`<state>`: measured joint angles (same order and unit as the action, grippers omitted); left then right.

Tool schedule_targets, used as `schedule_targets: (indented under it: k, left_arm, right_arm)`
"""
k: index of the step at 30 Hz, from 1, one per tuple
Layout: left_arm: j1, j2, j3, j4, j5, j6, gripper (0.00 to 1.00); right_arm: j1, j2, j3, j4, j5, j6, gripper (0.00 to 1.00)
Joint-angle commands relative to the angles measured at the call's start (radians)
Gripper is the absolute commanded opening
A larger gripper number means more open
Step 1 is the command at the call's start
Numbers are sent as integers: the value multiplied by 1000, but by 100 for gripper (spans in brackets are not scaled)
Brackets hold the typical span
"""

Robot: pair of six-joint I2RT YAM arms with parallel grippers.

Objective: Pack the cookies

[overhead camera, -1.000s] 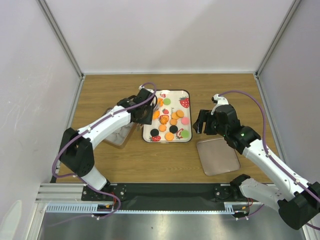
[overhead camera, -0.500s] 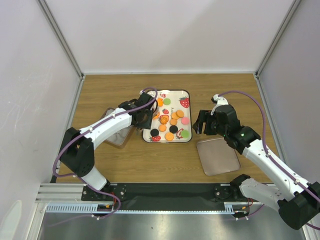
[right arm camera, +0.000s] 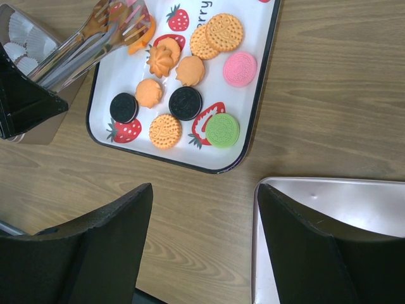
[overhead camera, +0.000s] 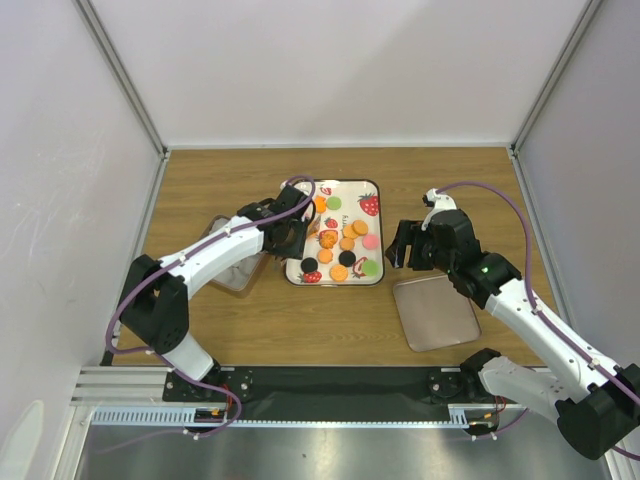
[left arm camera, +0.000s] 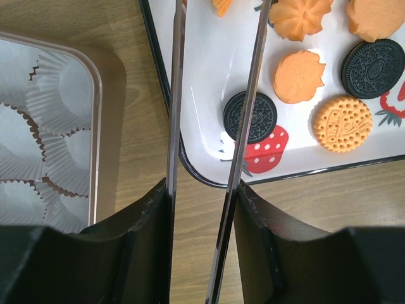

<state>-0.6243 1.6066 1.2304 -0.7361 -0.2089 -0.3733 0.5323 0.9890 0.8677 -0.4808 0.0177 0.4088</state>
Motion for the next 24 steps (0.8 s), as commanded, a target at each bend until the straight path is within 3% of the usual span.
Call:
schedule_targets:
  k: [1,24]
  left_arm:
    - [-8,-16,-2,27,6,16,47]
    - [-8,9,-22,35,46,17,47]
  right_arm:
    - [-5,-23,2,19,-7,-16,73]
    - [-5,-23,-1,21,-9,-19,74]
